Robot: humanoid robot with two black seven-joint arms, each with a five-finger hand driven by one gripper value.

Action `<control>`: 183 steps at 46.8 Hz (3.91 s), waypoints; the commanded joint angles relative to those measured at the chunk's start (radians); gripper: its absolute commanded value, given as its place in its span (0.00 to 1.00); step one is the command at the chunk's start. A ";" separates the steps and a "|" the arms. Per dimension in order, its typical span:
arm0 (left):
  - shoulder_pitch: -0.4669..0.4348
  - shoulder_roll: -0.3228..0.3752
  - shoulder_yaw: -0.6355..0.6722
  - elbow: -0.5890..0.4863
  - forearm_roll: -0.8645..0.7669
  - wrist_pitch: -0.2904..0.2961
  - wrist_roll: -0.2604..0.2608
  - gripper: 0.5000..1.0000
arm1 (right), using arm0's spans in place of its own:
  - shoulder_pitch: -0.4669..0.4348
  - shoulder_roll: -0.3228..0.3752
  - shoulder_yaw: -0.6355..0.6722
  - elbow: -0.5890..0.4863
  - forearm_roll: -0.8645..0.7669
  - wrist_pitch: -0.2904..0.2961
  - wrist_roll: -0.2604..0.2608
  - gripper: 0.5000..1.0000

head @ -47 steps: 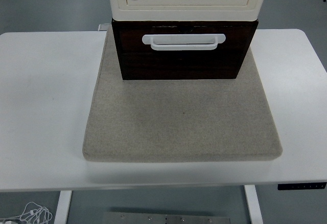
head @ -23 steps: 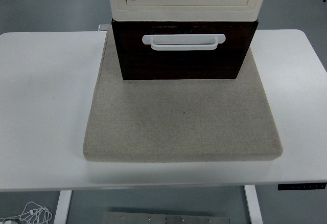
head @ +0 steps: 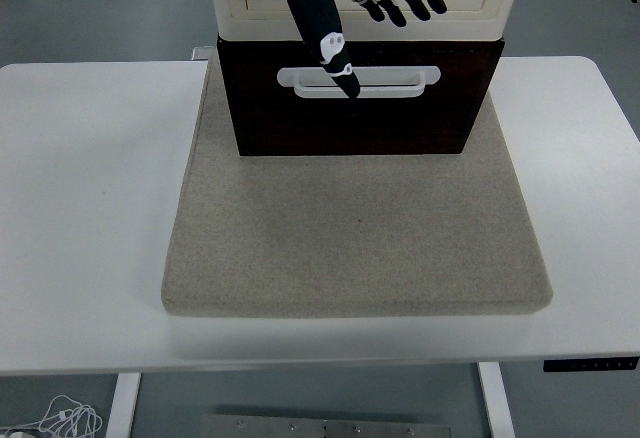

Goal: Open the drawer under the combination cabinet

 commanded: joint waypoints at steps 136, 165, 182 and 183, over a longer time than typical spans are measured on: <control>0.203 -0.195 0.033 0.133 0.124 0.198 0.155 1.00 | 0.000 0.000 0.000 0.000 0.000 0.000 0.000 0.85; 0.222 -0.217 0.034 0.156 0.130 0.204 0.155 1.00 | 0.000 0.000 0.000 0.000 0.000 0.000 0.000 0.85; 0.220 -0.227 0.033 0.150 0.130 0.189 0.156 1.00 | 0.000 0.000 0.000 0.000 0.000 0.000 0.000 0.85; 0.220 -0.227 0.033 0.149 0.129 0.189 0.156 1.00 | 0.000 0.000 0.000 0.000 0.000 0.000 0.000 0.85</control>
